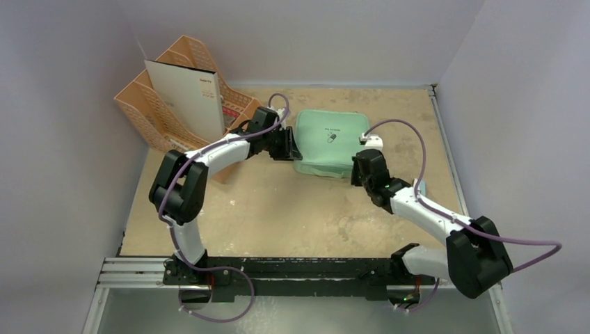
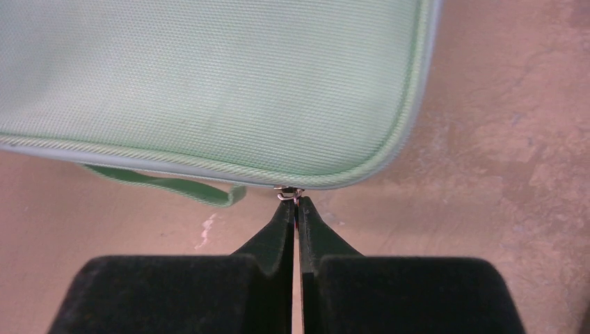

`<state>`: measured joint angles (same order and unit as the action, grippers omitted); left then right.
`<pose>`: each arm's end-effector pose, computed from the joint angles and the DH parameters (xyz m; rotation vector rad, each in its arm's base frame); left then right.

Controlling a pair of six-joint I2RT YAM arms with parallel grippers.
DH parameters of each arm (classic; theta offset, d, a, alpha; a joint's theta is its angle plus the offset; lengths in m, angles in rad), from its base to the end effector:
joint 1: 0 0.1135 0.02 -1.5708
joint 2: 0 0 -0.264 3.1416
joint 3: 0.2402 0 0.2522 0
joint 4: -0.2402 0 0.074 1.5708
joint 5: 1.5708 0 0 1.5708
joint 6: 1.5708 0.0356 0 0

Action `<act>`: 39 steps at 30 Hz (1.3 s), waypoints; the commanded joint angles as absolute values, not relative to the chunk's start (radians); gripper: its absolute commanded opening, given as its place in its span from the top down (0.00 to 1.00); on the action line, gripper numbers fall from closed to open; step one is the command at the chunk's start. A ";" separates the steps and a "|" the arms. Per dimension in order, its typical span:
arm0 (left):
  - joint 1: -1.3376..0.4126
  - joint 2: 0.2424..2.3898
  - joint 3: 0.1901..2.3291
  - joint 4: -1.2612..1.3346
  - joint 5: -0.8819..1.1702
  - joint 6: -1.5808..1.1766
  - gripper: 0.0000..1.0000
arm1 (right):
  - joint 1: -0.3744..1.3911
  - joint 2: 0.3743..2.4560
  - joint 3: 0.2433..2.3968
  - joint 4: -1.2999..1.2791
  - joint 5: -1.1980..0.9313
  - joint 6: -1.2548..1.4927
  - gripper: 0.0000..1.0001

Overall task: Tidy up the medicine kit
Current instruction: Zip the medicine box at the center of the board.

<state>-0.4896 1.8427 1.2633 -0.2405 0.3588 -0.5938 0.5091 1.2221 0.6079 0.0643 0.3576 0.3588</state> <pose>0.3489 -0.2001 0.2054 0.0488 2.5330 -0.9062 0.2297 0.1139 0.2134 0.0536 2.0851 0.1483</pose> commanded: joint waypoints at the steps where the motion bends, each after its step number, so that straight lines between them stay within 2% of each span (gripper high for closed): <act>1: -0.471 1.911 1.241 -0.369 0.222 -0.451 0.87 | 0.401 1.186 0.602 0.050 0.413 0.340 1.00; 9: -0.469 1.910 1.212 -0.382 0.177 -0.401 0.88 | 0.319 1.222 0.640 0.004 0.412 0.358 1.00; 15: -0.469 1.937 1.255 -0.412 0.188 -0.369 0.89 | 0.218 1.241 0.662 0.003 0.255 0.333 1.00; 24: -0.468 1.952 1.305 -0.452 0.166 -0.303 0.90 | 0.186 1.236 0.675 0.015 0.277 0.285 1.00; 29: -0.469 1.966 1.333 -0.374 0.223 -0.255 0.90 | 0.190 1.191 0.653 0.067 0.114 0.267 1.00; 34: -0.469 2.007 1.461 -0.367 0.235 -0.246 0.85 | 0.220 1.178 0.612 0.065 0.034 0.299 1.00; 36: -0.466 2.026 1.532 -0.377 0.243 -0.259 0.79 | 0.233 1.170 0.582 0.081 0.017 0.322 1.00; 39: -0.456 2.044 1.622 -0.392 0.264 -0.287 0.76 | 0.284 1.164 0.564 0.097 0.015 0.341 1.00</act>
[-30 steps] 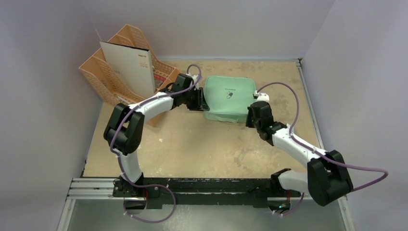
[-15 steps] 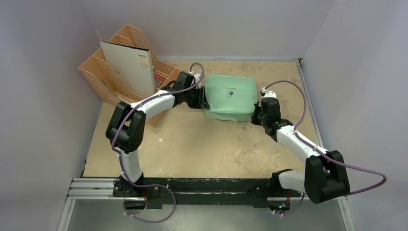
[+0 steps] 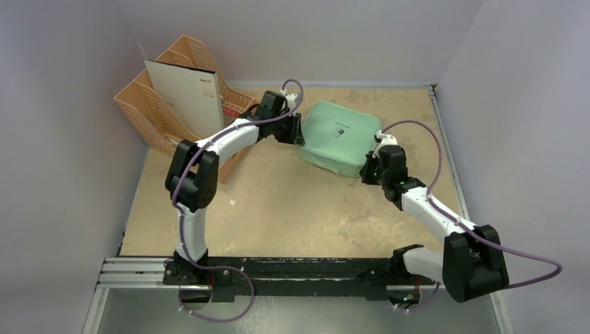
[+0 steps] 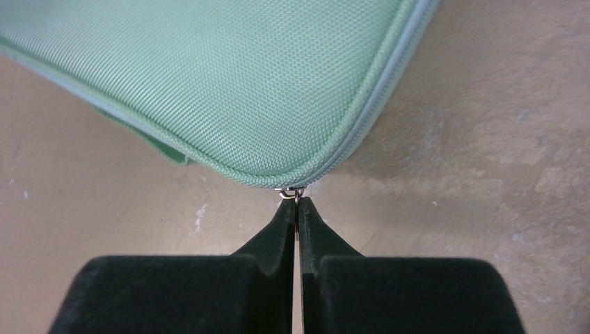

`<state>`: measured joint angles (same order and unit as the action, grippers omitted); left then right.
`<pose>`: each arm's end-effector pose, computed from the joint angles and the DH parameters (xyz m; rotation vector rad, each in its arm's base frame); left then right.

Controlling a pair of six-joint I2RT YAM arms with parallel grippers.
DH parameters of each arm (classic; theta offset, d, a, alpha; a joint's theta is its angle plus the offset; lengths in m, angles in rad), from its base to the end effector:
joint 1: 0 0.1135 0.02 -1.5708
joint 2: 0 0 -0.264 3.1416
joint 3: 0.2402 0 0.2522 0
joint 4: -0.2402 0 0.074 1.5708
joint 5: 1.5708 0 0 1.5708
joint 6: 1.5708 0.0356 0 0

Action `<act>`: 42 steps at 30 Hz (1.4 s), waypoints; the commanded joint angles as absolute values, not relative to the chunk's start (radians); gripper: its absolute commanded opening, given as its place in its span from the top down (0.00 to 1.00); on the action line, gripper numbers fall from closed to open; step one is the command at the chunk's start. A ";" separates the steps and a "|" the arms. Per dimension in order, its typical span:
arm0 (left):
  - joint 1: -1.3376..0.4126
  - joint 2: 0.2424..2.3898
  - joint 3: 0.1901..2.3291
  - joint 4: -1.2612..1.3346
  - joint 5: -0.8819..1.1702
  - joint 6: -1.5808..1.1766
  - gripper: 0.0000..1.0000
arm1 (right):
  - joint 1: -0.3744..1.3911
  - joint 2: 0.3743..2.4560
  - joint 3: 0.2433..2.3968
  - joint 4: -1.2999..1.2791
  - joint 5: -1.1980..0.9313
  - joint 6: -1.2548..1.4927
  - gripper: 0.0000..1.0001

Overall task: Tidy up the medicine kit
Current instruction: Zip the medicine box at the center of the board.

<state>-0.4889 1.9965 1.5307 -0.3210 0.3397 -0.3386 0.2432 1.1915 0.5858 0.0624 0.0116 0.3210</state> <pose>0.3924 -0.2222 0.2214 0.3557 2.4199 -0.7886 0.2443 0.0602 0.2119 0.0899 2.1290 0.3229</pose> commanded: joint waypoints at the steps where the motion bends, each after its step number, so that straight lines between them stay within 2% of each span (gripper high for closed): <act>1: -0.457 2.041 1.640 -0.397 0.264 -0.292 0.74 | 0.298 1.162 0.561 0.097 0.021 0.341 1.00; 5: -0.457 1.978 1.646 -0.444 0.233 -0.320 0.70 | 0.364 1.144 0.553 0.116 0.036 0.341 1.00; 10: -0.457 1.828 1.510 -0.444 0.194 -0.417 0.65 | 0.446 1.145 0.554 0.142 0.053 0.341 1.00; 13: -0.457 1.747 1.432 -0.419 0.224 -0.464 0.59 | 0.491 1.148 0.563 0.148 0.076 0.341 1.00; 15: -0.459 1.714 1.388 -0.394 0.266 -0.490 0.54 | 0.526 1.153 0.571 0.150 0.100 0.471 1.00; 18: -0.463 1.679 1.332 -0.347 0.316 -0.535 0.50 | 0.579 1.158 0.581 0.152 0.134 0.505 1.00; 26: -0.527 1.638 1.158 -0.143 0.316 -0.775 0.51 | 0.706 1.179 0.616 0.176 0.205 0.550 1.00; 27: -0.538 1.641 1.145 -0.110 0.309 -0.799 0.48 | 0.721 1.189 0.623 0.177 0.216 0.552 1.00; 31: -0.573 1.667 1.125 -0.057 0.290 -0.855 0.45 | 0.765 1.222 0.638 0.195 0.233 0.558 1.00; 42: -0.628 1.749 1.121 0.022 0.296 -0.916 0.47 | 0.793 1.260 0.648 0.222 0.253 0.555 1.00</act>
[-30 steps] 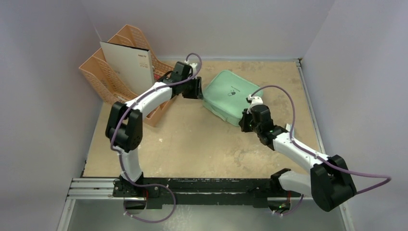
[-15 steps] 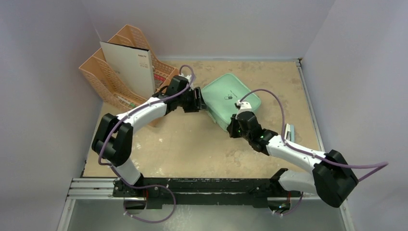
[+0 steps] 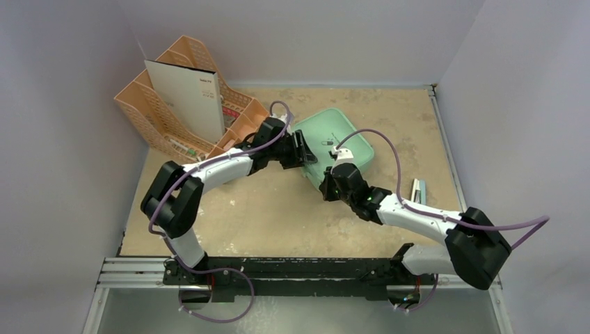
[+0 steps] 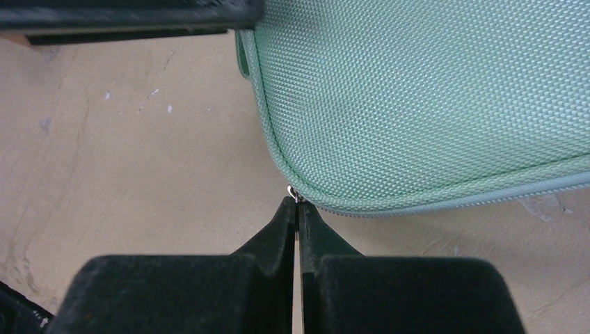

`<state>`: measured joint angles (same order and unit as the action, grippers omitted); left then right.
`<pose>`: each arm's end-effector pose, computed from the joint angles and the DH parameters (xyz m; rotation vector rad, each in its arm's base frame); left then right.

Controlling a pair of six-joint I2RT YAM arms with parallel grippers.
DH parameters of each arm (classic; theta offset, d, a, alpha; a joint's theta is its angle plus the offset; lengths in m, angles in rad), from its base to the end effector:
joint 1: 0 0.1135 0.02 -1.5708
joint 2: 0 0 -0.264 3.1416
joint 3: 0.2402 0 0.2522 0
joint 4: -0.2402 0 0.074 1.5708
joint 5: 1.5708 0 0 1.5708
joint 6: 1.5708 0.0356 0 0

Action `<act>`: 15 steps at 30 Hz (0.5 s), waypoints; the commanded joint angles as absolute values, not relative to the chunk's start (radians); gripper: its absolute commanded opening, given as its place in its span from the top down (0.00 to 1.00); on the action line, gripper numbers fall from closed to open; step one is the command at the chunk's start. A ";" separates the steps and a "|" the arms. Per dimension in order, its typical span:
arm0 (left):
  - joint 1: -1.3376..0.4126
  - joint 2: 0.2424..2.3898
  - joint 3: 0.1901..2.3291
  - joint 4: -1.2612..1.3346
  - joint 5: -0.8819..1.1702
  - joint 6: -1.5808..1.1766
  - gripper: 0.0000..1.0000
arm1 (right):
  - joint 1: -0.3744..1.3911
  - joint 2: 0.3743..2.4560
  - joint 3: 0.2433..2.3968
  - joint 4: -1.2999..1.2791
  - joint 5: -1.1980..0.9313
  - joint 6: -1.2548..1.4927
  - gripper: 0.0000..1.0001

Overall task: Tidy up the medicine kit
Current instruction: Zip the medicine box at the center of the board.

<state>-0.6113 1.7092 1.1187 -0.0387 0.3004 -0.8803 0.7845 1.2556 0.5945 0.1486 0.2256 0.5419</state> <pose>0.3057 -0.2271 0.2249 -0.1394 2.4161 -1.1016 0.1918 0.1802 0.2081 -0.1169 2.1174 0.5729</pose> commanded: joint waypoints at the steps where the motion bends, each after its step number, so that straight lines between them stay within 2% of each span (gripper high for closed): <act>1: -0.630 1.756 1.120 0.026 0.292 -0.920 0.48 | 0.793 1.261 0.646 0.222 0.255 0.554 1.00; 7: -0.657 1.802 1.154 -0.065 0.231 -0.900 0.54 | 0.793 1.270 0.632 0.193 0.329 0.541 1.00; 12: -0.664 1.843 1.180 -0.166 0.166 -0.832 0.72 | 0.793 1.276 0.640 0.091 0.385 0.539 1.00; 15: -0.663 1.851 1.180 -0.198 0.133 -0.791 0.78 | 0.792 1.272 0.665 -0.021 0.413 0.519 1.00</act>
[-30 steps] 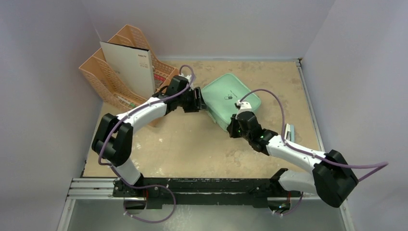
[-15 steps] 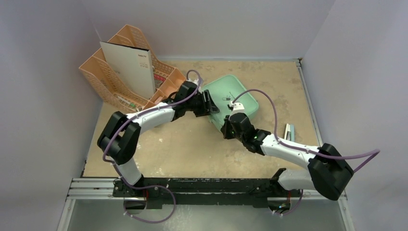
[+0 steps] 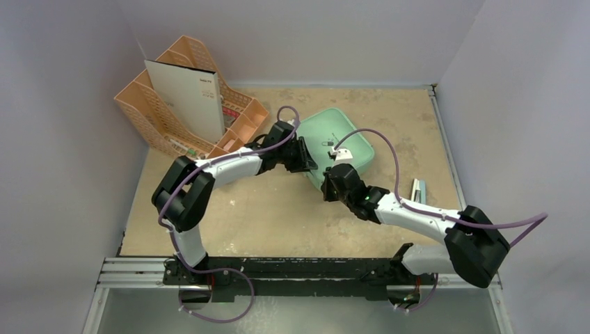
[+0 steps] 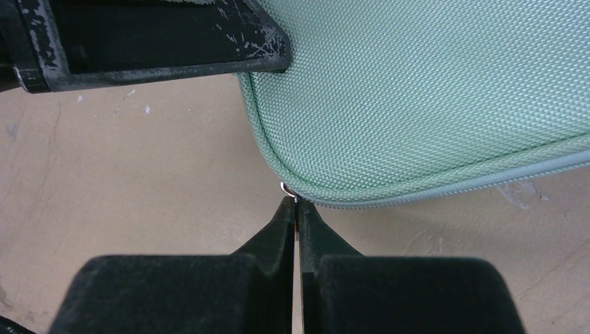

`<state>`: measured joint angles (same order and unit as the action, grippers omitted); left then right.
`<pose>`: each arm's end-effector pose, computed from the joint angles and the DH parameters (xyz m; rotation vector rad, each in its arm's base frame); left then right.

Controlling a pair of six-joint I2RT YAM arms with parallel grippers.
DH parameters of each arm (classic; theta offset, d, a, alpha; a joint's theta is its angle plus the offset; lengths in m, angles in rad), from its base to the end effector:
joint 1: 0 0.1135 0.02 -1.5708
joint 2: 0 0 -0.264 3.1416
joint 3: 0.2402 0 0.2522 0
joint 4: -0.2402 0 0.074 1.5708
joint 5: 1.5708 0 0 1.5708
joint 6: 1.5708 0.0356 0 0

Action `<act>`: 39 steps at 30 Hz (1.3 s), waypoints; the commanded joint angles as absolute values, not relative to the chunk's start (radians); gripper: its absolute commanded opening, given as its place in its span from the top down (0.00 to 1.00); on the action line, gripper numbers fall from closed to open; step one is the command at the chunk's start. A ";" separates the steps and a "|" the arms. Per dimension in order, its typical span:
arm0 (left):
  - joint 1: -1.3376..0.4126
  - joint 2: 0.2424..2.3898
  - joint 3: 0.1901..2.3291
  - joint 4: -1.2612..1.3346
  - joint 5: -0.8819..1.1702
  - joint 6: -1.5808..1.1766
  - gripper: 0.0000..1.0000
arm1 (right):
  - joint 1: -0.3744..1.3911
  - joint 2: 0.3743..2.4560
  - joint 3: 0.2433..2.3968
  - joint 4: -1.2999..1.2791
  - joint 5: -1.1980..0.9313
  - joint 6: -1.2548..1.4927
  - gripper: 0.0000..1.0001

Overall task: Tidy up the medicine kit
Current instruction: Zip the medicine box at the center of the board.

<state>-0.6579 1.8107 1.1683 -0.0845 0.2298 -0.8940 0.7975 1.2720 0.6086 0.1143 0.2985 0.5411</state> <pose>0.3084 -0.2486 0.1990 -0.1665 2.5082 -0.9961 0.1922 0.1819 0.2058 -0.0940 2.1291 0.4880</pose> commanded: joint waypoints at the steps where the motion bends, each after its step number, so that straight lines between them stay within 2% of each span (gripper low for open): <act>1: -0.663 1.856 1.188 -0.214 0.123 -0.774 0.79 | 0.792 1.271 0.673 -0.054 0.438 0.509 1.00; 9: -0.660 1.855 1.216 -0.303 0.063 -0.687 0.82 | 0.776 1.247 0.666 -0.087 0.549 0.417 1.00; 18: -0.649 1.875 1.240 -0.360 0.086 -0.617 0.83 | 0.633 1.201 0.607 0.079 0.416 0.295 1.00; 25: -0.645 1.888 1.256 -0.385 0.076 -0.588 0.83 | 0.617 1.165 0.589 0.123 0.382 0.219 1.00; 33: -0.625 1.909 1.265 -0.397 0.070 -0.569 0.84 | 0.572 1.131 0.564 0.077 0.527 0.269 1.00; 39: -0.622 1.916 1.270 -0.403 0.074 -0.560 0.85 | 0.552 1.129 0.613 0.071 0.544 0.226 1.00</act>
